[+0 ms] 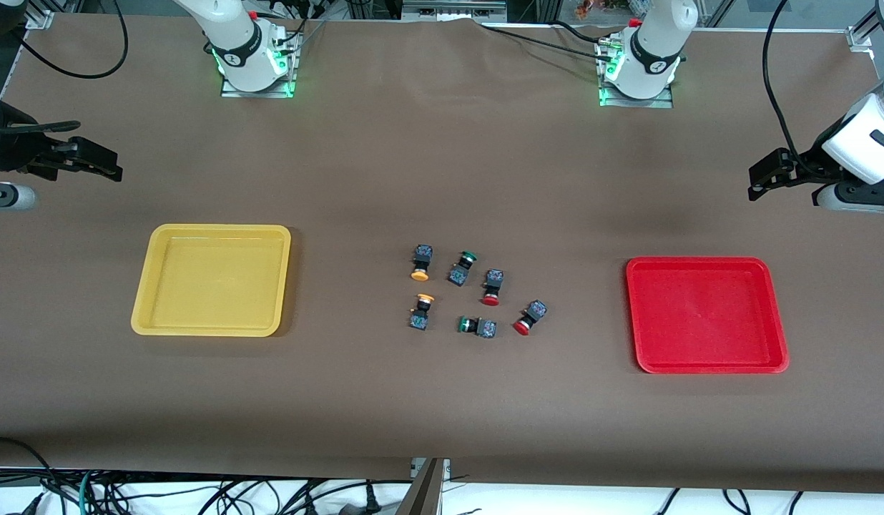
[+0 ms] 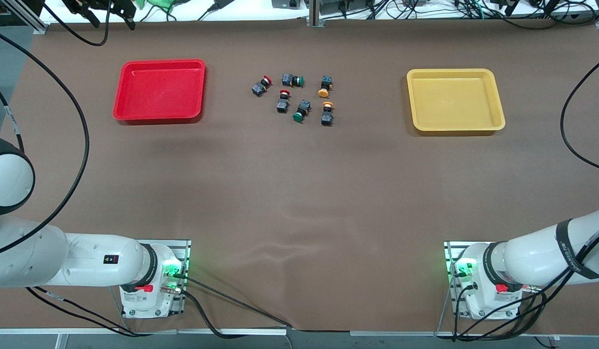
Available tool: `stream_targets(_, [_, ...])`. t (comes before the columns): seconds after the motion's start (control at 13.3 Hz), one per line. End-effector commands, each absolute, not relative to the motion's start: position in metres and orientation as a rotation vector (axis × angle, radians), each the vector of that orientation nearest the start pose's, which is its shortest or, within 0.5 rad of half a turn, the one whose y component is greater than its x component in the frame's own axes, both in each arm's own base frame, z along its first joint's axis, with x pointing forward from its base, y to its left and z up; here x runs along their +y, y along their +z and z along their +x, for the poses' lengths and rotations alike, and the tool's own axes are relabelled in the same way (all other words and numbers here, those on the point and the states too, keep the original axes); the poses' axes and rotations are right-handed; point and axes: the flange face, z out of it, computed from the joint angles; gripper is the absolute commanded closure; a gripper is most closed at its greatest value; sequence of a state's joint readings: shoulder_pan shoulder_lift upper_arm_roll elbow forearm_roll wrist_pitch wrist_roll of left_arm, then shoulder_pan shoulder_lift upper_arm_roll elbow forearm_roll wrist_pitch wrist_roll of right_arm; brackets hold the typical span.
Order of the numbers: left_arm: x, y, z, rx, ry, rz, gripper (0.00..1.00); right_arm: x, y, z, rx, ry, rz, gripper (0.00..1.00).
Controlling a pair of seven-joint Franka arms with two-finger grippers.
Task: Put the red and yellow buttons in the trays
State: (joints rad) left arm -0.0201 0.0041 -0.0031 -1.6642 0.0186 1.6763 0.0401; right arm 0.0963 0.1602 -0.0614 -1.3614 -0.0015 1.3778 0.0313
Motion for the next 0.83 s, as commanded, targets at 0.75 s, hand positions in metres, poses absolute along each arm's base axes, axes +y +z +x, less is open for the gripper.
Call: stream_targets(0.75, [-0.0123, 0.5853, 0.5601, 0.097, 0.082, -3.126, 0.00, 0.0212, 0.6168, 0.5883, -0.016, 0.212, -3.157, 0.00])
